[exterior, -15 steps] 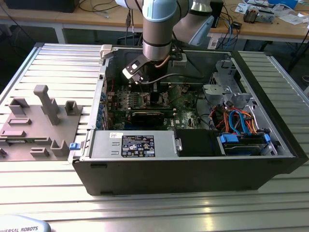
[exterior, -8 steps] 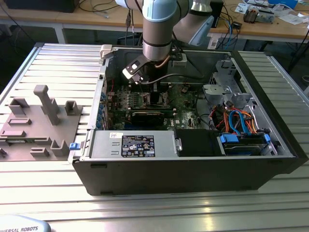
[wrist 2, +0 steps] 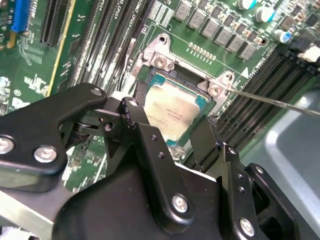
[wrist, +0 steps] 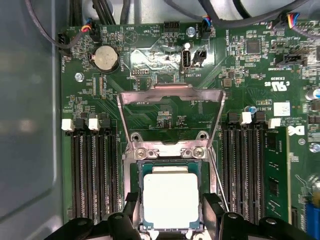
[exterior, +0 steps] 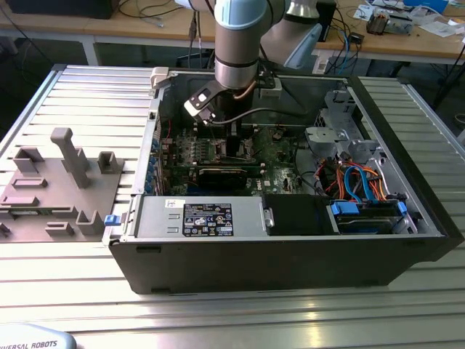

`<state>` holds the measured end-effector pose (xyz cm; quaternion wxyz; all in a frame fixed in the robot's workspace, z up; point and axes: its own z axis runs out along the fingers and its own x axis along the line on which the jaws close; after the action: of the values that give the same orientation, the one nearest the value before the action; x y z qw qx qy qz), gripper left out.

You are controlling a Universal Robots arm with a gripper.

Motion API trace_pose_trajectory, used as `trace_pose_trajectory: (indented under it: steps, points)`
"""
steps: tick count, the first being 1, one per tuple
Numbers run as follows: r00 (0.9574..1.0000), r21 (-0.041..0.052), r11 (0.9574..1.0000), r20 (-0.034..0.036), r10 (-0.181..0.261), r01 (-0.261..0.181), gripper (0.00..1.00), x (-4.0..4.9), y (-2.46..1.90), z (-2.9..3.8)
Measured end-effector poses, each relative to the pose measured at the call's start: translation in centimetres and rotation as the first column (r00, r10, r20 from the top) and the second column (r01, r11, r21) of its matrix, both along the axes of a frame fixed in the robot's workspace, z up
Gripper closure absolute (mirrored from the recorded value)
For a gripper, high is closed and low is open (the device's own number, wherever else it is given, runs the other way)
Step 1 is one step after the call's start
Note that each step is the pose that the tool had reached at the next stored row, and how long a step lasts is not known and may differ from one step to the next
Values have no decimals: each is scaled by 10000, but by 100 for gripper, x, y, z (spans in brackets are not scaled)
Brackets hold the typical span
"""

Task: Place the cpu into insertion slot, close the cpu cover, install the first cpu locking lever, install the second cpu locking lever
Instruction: 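Place the cpu into insertion slot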

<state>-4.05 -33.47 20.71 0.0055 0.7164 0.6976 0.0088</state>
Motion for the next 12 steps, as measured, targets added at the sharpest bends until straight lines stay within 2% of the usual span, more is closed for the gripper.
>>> trace_pose_trajectory:
  steps: [2, 5, 6, 7, 8, 9, 10, 12]
  points:
    - [10000, 0, 10000, 1, 0, 0, 38, 0, 0, 65]
    - [10000, 2, 10000, 2, 1, -1, 38, 1, 1, 83]
    - [10000, 3, 10000, -6, 2, -2, 46, 6, 0, 83]
    - [10000, -1, 10000, -43, 1, -1, 53, 22, 0, 85]
    - [9999, 0, 10000, -129, 1, -1, 53, 68, 0, 84]
    - [9997, 1, 10000, -230, 2, -2, 65, 114, 0, 83]
    - [9997, -1, 10000, -255, 5, -5, 65, 124, 0, 83]
    - [9997, -2, 10000, -259, 18, -18, 76, 125, 0, 108]
